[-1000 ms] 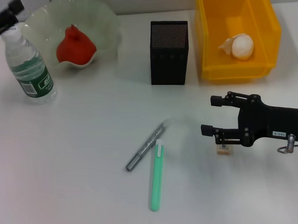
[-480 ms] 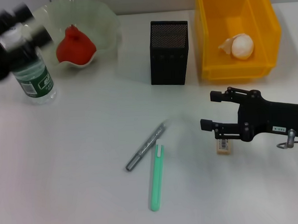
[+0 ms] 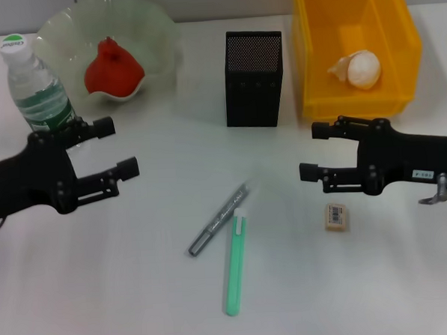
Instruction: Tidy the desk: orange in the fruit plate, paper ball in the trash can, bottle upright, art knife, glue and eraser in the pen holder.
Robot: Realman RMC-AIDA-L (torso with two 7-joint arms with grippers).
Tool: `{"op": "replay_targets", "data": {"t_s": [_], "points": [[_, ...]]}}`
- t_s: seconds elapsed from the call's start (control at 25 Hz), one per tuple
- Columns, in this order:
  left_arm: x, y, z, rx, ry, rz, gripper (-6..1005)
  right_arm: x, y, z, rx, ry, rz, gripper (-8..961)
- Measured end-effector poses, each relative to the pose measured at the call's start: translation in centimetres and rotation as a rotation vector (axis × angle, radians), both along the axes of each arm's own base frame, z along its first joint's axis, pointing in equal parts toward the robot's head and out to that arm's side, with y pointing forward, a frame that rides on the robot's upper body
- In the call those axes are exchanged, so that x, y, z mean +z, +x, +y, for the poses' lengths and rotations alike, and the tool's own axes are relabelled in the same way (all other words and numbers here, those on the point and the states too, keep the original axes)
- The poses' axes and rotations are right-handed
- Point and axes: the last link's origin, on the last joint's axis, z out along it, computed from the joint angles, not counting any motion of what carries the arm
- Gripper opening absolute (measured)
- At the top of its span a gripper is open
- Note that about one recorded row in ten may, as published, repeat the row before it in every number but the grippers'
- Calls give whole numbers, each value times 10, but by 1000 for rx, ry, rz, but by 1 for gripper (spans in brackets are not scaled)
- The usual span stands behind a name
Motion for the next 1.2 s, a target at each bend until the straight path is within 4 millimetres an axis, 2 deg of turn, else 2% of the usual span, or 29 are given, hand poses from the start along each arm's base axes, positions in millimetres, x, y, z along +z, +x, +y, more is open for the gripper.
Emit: {"op": "replay_targets", "data": {"t_s": [0.32, 0.64, 0.96, 1.08, 1.12, 1.2], "points": [[-21, -7, -4, 17, -26, 40, 800, 10, -6, 5, -7, -42, -18, 816], [-24, -8, -4, 15, -18, 54, 800, 10, -15, 8, 26, -108, -100, 816], [-22, -8, -2, 17, -14, 52, 800, 18, -40, 35, 129, -158, -245, 815], [-22, -8, -4, 21, -10, 43, 800, 18, -55, 45, 194, -185, -291, 815], [-21, -9, -5, 25, -10, 42, 800, 18, -69, 50, 256, -228, -335, 815], [-21, -10, -5, 30, -10, 47, 800, 18, -74, 51, 278, -244, -350, 815]]}}
